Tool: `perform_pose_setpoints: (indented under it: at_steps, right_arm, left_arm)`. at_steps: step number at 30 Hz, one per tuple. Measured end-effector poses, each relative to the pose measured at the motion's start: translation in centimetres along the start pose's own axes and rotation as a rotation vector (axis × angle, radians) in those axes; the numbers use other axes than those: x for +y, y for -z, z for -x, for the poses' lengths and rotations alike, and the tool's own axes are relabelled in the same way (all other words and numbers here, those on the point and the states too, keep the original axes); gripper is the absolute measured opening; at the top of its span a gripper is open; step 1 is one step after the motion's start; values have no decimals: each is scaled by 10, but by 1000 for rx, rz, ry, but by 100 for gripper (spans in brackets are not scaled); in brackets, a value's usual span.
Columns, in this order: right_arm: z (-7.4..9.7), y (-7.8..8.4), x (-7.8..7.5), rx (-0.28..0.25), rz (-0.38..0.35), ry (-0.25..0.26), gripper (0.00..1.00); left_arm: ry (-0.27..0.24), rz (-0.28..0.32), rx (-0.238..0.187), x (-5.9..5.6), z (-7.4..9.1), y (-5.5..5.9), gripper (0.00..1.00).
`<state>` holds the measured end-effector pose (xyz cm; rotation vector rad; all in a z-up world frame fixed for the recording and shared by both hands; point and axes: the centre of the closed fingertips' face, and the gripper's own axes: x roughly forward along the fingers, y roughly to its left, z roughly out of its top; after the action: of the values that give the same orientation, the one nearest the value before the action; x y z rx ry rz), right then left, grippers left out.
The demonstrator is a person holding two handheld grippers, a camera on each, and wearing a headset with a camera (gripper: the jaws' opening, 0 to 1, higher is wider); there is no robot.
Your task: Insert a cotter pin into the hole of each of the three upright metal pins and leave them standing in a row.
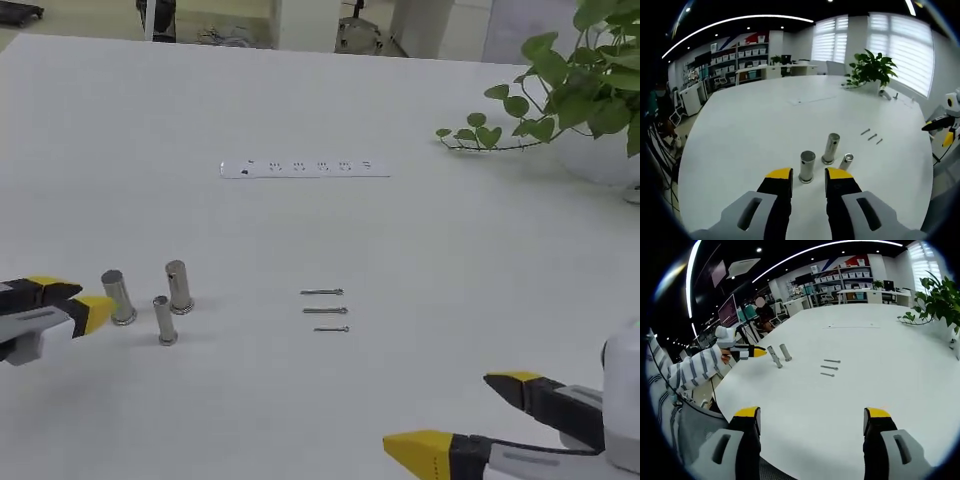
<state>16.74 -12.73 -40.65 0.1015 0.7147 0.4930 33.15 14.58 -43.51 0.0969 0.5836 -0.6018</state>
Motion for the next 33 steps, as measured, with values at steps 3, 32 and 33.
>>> perform_pose_setpoints:
  at_steps: [3,32,33]
  right_arm:
    - [-1,-1,0,0,10,4,83]
    - [0,3,-2,9,-26,19,89]
    - [0,4,-1,10,-29,15,90]
  left_arm:
    - [5,-11,3,-1,-5,-1,22]
    - [18,39,1,5,-33,2,16]
    - [19,39,1,5,-34,2,16]
